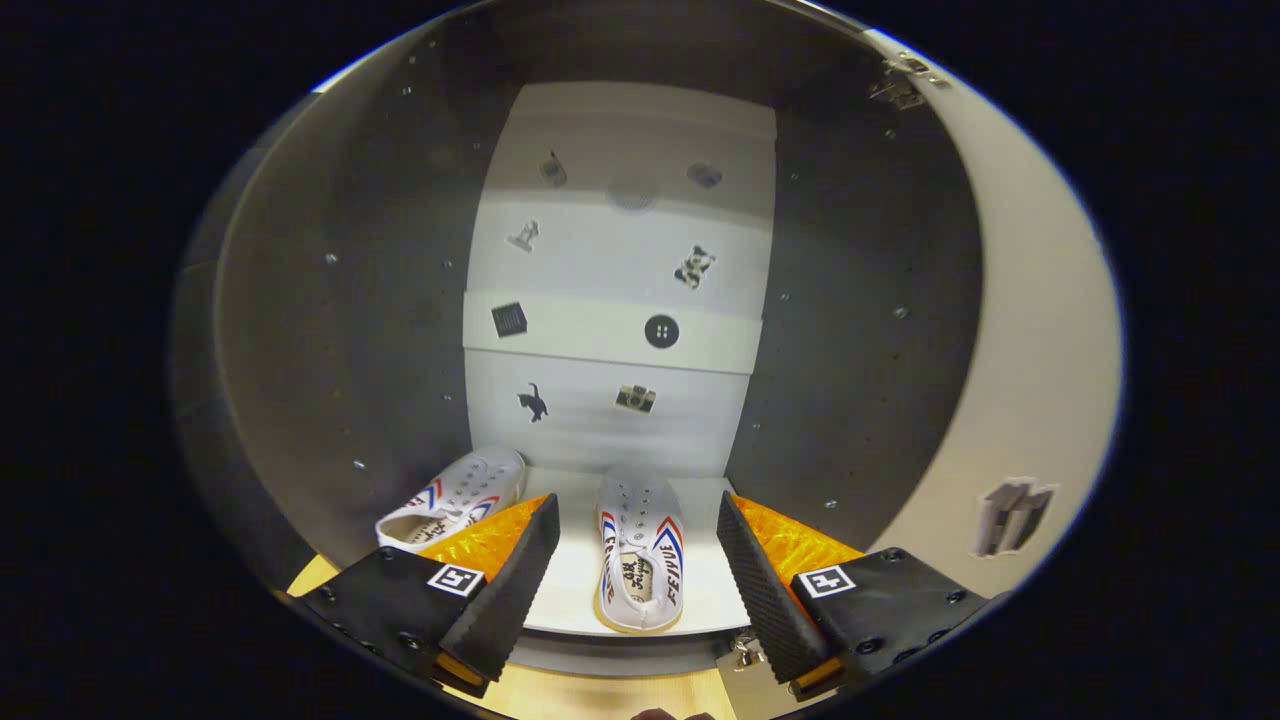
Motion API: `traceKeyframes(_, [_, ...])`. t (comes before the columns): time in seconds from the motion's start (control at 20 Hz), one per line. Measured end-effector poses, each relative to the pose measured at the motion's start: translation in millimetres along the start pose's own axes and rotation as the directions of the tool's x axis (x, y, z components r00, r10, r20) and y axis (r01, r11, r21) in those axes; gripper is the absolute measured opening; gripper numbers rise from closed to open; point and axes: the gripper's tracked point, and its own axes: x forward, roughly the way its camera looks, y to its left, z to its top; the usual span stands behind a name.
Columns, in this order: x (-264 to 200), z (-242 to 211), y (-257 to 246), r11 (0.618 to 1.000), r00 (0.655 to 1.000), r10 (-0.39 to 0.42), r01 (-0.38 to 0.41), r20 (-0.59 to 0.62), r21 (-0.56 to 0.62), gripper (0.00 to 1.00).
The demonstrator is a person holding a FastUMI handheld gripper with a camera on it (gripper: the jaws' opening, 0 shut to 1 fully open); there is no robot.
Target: Open the shoe cabinet door, grab the shoes and put them into the shoe cabinet, then close the shoe cabinet door.
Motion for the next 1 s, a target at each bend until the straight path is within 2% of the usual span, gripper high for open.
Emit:
traceKeyframes(0.15, [-55.2, 10.6, 11.2, 0.998, 0.995, 0.053, -0.056, 0.088, 0.035, 0.98])
traceKeyframes(0.3, [-107.9, 5.4, 20.4, 0.996, 0.983, 0.087, -0.085, 0.164, -0.016, 0.98])
traceKeyframes(0.35, [-123.6, -1.3, 23.0, 0.996, 0.982, 0.091, -0.086, 0.168, -0.035, 0.98])
traceKeyframes(0.5, [-177.1, -26.7, 42.9, 0.986, 0.975, 0.165, -0.161, 0.150, -0.040, 0.98])
traceKeyframes(0.7, [-246.0, -45.4, 38.9, 0.977, 0.963, 0.211, -0.203, 0.166, -0.064, 0.98])
traceKeyframes(0.9, [-308.8, -53.2, 8.3, 0.984, 0.967, 0.180, -0.179, 0.179, -0.025, 0.98])
traceKeyframes(1.0, [-334.9, -60.4, -11.9, 0.990, 0.973, 0.144, -0.142, 0.179, -0.027, 0.98])
